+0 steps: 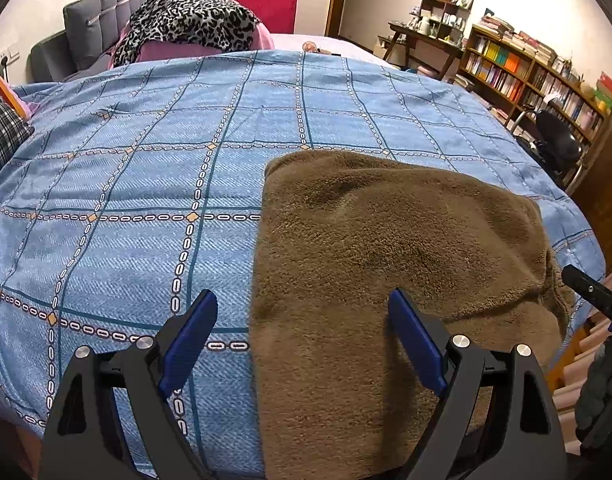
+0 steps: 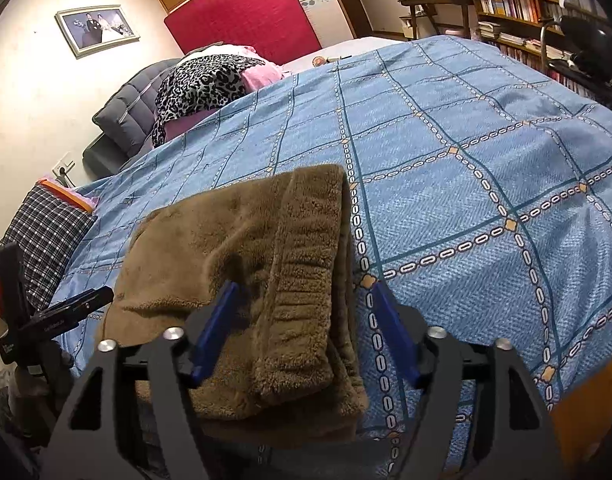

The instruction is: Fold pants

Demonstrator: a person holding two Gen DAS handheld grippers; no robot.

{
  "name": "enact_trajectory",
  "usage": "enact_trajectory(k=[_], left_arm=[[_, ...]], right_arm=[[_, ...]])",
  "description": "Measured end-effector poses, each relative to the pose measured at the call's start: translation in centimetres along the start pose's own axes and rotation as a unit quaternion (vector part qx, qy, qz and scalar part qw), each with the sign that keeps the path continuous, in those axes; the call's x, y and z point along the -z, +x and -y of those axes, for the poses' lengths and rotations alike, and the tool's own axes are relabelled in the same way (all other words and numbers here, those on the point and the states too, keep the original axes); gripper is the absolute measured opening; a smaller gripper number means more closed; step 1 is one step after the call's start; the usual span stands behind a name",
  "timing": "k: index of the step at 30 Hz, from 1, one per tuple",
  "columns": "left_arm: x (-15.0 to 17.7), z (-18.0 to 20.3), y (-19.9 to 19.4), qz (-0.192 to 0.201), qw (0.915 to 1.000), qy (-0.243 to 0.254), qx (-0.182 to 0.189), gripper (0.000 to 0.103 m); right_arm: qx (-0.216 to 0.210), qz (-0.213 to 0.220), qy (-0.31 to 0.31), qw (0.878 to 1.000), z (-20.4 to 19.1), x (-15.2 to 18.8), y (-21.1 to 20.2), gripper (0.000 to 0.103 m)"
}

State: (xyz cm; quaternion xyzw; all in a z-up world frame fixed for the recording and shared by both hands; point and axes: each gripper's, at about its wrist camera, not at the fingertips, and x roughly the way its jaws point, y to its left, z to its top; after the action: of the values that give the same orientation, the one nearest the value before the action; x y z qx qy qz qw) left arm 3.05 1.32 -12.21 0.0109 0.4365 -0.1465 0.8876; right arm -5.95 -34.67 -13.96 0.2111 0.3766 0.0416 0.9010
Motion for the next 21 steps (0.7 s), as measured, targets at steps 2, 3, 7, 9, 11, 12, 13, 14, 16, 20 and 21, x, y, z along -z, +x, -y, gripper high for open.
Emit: enact_trajectory(k=[2, 3, 7, 9, 11, 12, 13, 14, 16, 20, 21], left_arm=[[-0.1, -0.1, 0.0, -0.001, 1.0000, 0.001, 0.001, 0.086], [-0.1, -0.1, 0.1, -0.002, 1.0000, 0.002, 0.001, 0.086], [-0.1, 0.0, 0.4, -0.008, 0.9999, 0.006, 0.004, 0.086], [-0.1, 0.0, 0.5, -0.010, 0.9999, 0.007, 0.006, 0.086], [-0.2, -0.1, 0.8, -0.014, 0.9998, 0.005, 0.013, 0.086], [-0.2, -0.2, 1.0, -0.018, 0.9996, 0.001, 0.020, 0.087], [-0.2, -0.4, 1.1, -0.021, 0.9995, -0.001, 0.024, 0.086], [-0.2, -0.5, 1.3, -0.025, 0.9993, -0.003, 0.028, 0.088], [-0.2, -0.8, 1.7, -0.031, 0.9987, -0.010, 0.039, 0.094], [-0.3, -2.5, 2.9, -0.055, 0.9933, -0.055, 0.086, 0.094], [-0.3, -2.8, 3.2, -0.060, 0.9912, -0.067, 0.097, 0.094]], right_arm=[[0.001, 0.000, 0.001, 1.000, 0.0, -0.1, 0.0, 0.076], [0.003, -0.002, 0.002, 1.000, 0.0, -0.1, 0.1, 0.076], [0.003, -0.008, 0.005, 1.000, 0.1, -0.1, 0.5, 0.076], [-0.005, -0.014, 0.011, 1.000, 0.3, -0.2, 0.9, 0.076], [-0.012, -0.021, 0.017, 1.000, 0.6, -0.2, 1.4, 0.079], [-0.015, -0.025, 0.022, 0.999, 0.8, -0.3, 1.7, 0.082], [-0.017, -0.028, 0.026, 0.999, 1.0, -0.3, 2.1, 0.082], [-0.020, -0.033, 0.031, 0.999, 1.3, -0.3, 2.5, 0.082], [-0.030, -0.041, 0.041, 0.998, 1.7, -0.5, 3.2, 0.082], [-0.047, -0.056, 0.060, 0.995, 2.4, -0.9, 4.5, 0.082], [-0.051, -0.060, 0.064, 0.995, 2.6, -0.9, 4.8, 0.083]])
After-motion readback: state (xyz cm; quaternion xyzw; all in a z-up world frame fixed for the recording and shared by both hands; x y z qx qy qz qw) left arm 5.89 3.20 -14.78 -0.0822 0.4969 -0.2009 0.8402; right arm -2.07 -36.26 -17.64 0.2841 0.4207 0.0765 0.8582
